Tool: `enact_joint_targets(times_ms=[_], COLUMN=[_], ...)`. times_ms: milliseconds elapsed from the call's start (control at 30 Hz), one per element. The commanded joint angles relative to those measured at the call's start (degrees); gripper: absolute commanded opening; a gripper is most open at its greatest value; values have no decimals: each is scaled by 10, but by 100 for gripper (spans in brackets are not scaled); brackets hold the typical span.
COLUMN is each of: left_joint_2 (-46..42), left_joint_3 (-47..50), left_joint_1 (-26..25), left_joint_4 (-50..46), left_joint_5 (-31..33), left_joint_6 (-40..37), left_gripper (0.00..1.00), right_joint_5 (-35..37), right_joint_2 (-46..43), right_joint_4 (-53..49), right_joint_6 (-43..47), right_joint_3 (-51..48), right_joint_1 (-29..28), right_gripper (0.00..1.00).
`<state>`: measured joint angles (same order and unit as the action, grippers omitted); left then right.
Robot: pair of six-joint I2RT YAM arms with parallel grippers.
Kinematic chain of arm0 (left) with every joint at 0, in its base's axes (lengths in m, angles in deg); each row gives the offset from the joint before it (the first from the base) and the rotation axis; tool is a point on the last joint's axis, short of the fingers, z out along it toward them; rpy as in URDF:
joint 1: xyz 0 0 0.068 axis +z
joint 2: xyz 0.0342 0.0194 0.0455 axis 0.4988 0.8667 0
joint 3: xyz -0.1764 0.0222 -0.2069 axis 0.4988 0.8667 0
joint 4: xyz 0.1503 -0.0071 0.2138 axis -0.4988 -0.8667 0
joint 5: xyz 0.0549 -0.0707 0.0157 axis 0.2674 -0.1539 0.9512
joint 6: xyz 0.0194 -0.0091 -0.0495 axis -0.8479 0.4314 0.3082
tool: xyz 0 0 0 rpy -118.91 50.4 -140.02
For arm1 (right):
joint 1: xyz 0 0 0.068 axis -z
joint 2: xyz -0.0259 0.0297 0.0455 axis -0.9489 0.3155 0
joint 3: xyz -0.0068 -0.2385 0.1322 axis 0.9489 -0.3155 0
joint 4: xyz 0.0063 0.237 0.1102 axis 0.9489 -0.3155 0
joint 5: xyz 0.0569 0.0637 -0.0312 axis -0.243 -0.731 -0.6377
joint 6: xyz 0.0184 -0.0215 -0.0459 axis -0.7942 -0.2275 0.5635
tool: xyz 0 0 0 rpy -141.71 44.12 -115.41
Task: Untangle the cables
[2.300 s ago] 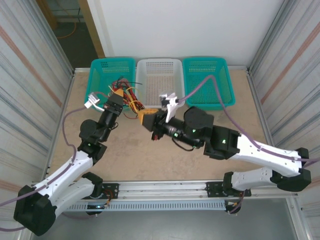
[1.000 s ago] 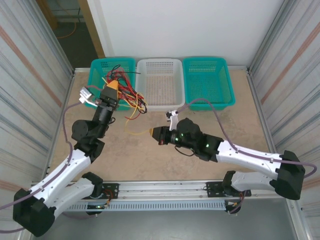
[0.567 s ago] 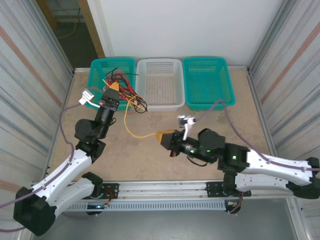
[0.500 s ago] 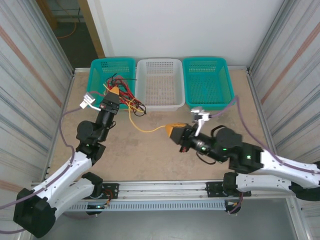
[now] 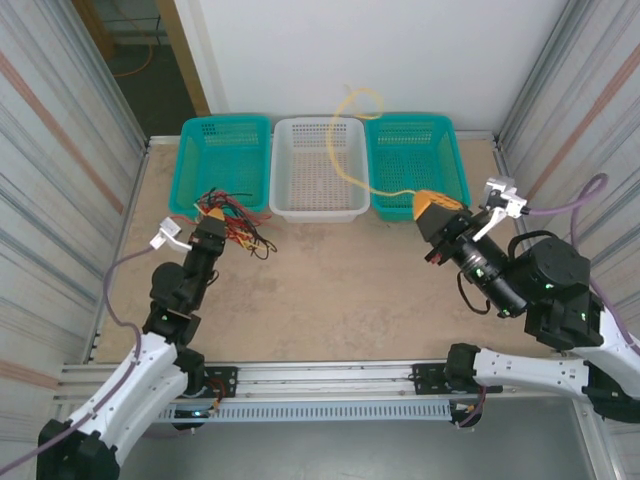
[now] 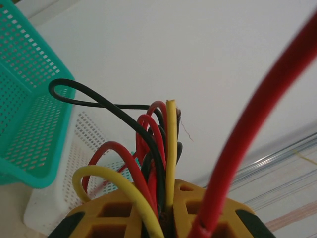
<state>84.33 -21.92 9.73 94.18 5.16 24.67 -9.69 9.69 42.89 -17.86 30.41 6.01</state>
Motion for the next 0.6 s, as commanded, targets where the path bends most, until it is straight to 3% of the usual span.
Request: enact_joint_targets(times_ms=[0, 200, 467, 567], left_joint_2=[-37, -25, 69, 121], left_joint_3=[18, 44, 18, 10], left_joint_1=[5, -4, -156, -185], left_joint_4=[-43, -46, -41, -18], left_joint_5=[-6, -38, 18, 26], left_joint_6=[12, 51, -1, -4], left_gripper=[0, 0, 0, 0], right_joint_5=[38, 4, -61, -71], right_joint_2=[12, 43, 71, 72], right_joint_4=[-69, -119, -131, -132], right_joint_6=[12, -17, -57, -66], right_joint_3=[27, 40, 19, 8], right_joint_1=[39, 114, 171, 178], right_gripper=[0, 0, 0, 0])
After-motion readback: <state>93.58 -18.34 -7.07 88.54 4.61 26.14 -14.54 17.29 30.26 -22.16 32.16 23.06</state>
